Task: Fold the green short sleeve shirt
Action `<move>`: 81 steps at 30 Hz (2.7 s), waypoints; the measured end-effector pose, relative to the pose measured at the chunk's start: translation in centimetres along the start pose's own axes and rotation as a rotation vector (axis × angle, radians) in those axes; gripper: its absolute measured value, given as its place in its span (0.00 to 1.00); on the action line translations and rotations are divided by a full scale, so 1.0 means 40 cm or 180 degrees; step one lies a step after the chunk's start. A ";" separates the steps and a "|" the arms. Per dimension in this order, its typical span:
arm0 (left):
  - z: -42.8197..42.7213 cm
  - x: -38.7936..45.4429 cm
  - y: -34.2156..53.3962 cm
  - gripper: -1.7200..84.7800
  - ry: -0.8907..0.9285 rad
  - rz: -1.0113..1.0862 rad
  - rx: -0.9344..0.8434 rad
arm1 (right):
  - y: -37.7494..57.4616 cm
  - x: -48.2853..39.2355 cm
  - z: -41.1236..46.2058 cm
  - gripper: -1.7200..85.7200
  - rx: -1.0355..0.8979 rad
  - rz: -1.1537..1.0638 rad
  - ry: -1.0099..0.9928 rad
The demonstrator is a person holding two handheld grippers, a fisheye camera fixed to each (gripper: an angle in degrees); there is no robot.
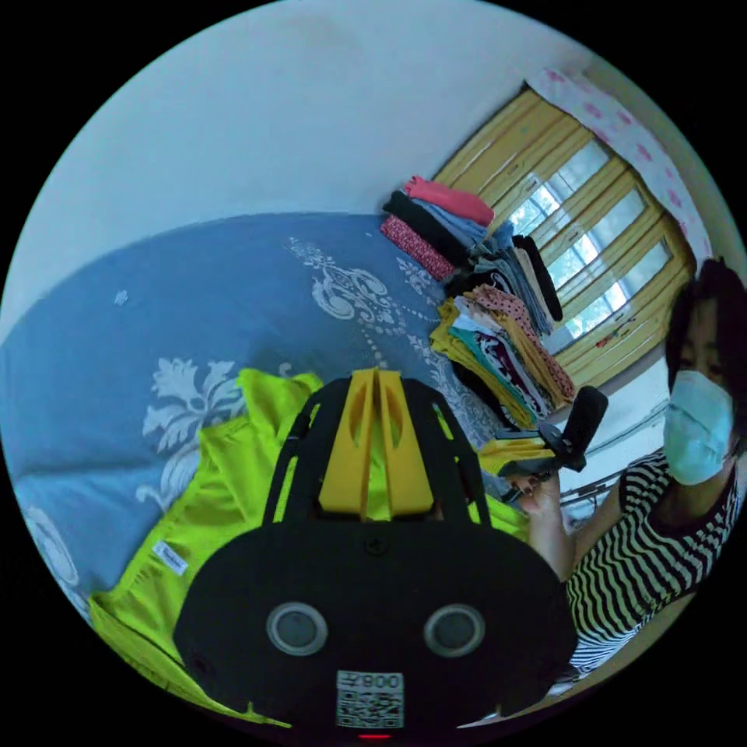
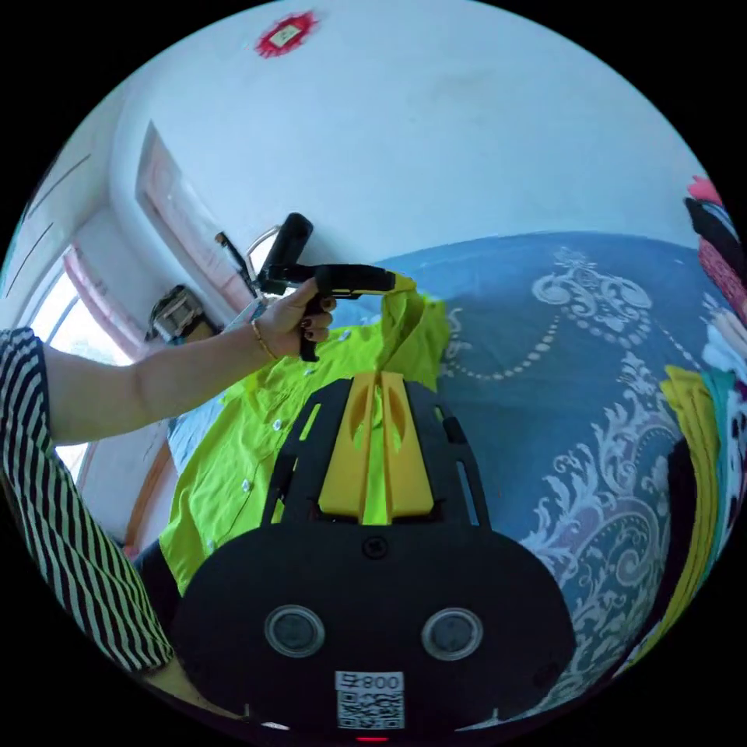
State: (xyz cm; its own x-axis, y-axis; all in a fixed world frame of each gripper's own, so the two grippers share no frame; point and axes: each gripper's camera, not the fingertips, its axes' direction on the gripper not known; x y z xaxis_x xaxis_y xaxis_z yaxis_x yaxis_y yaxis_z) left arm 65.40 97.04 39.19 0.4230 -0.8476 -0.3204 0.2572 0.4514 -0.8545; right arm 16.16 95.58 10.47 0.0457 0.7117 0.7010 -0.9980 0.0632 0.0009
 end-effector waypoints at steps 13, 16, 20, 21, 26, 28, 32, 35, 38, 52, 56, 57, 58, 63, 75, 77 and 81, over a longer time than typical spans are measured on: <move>-0.031 -0.289 0.089 0.09 0.0189 -0.0558 0.0283 | -0.098 -0.007 0.236 0.04 -0.1634 -0.0412 -0.0997; 0.026 -0.283 0.026 0.11 0.0054 -0.0261 -0.0059 | -0.124 -0.012 0.217 0.05 -0.1510 -0.0458 -0.1044; 0.127 -0.290 -0.062 0.11 -0.0123 0.0042 -0.0505 | -0.152 0.023 0.137 0.08 -0.0990 -0.0226 -0.0697; 0.154 -0.296 -0.080 0.11 -0.0282 0.0111 -0.0651 | -0.153 0.031 0.126 0.08 -0.0912 -0.0161 -0.0548; 0.187 -0.312 -0.103 0.04 -0.0529 0.0229 -0.0846 | -0.156 0.076 0.155 0.10 -0.1134 0.0213 -0.0140; 0.152 -0.305 -0.096 0.04 -0.0489 0.0294 -0.0684 | -0.162 0.073 0.168 0.10 -0.1193 0.0197 -0.0040; 0.082 -0.355 -0.040 0.04 -0.0304 0.0058 -0.0362 | -0.176 0.064 0.179 0.10 -0.1174 0.0136 -0.0113; 0.076 -0.414 -0.002 0.04 -0.0127 -0.0197 -0.0322 | -0.180 0.065 0.184 0.08 -0.1185 0.0141 -0.0150; 0.065 -0.442 0.009 0.04 0.0148 -0.0222 -0.0125 | -0.185 0.061 0.181 0.06 -0.1199 0.0102 -0.0076; 0.099 -0.526 -0.025 0.04 0.0653 -0.0277 0.0378 | -0.197 0.052 0.117 0.03 -0.0866 0.0139 0.0038; 0.134 -0.539 -0.044 0.03 0.0414 -0.0297 0.0128 | -0.196 0.052 0.117 0.03 -0.0933 0.0146 0.0156; 0.135 -0.536 -0.044 0.03 0.0454 -0.0268 0.0142 | -0.195 0.052 0.117 0.03 -0.0939 0.0155 0.0183; 0.134 -0.535 -0.044 0.03 0.0494 -0.0258 0.0158 | -0.195 0.051 0.114 0.03 -0.0936 0.0149 0.0174; 0.143 -0.503 -0.058 0.05 0.0599 -0.0135 0.0224 | -0.198 0.041 0.095 0.03 -0.0875 0.0077 0.0180; 0.353 -0.392 -0.164 0.04 -0.0476 0.0392 -0.1063 | -0.192 0.051 0.088 0.03 -0.1096 0.0110 0.0214; 0.304 -0.367 -0.162 0.03 -0.0366 0.0403 -0.0684 | -0.192 0.053 0.068 0.03 -0.1015 0.0127 0.0224; 0.229 -0.329 -0.140 0.03 -0.0357 0.0415 -0.0206 | -0.191 0.064 0.042 0.04 -0.0892 0.0233 0.0202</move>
State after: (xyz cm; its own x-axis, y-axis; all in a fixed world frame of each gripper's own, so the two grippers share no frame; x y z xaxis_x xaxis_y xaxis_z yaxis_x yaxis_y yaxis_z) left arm 66.35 108.21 51.91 0.5443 -0.7450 -0.3856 0.1389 0.5333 -0.8344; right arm 23.84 95.75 13.47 -0.0144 0.7634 0.6458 -0.9482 0.1945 -0.2511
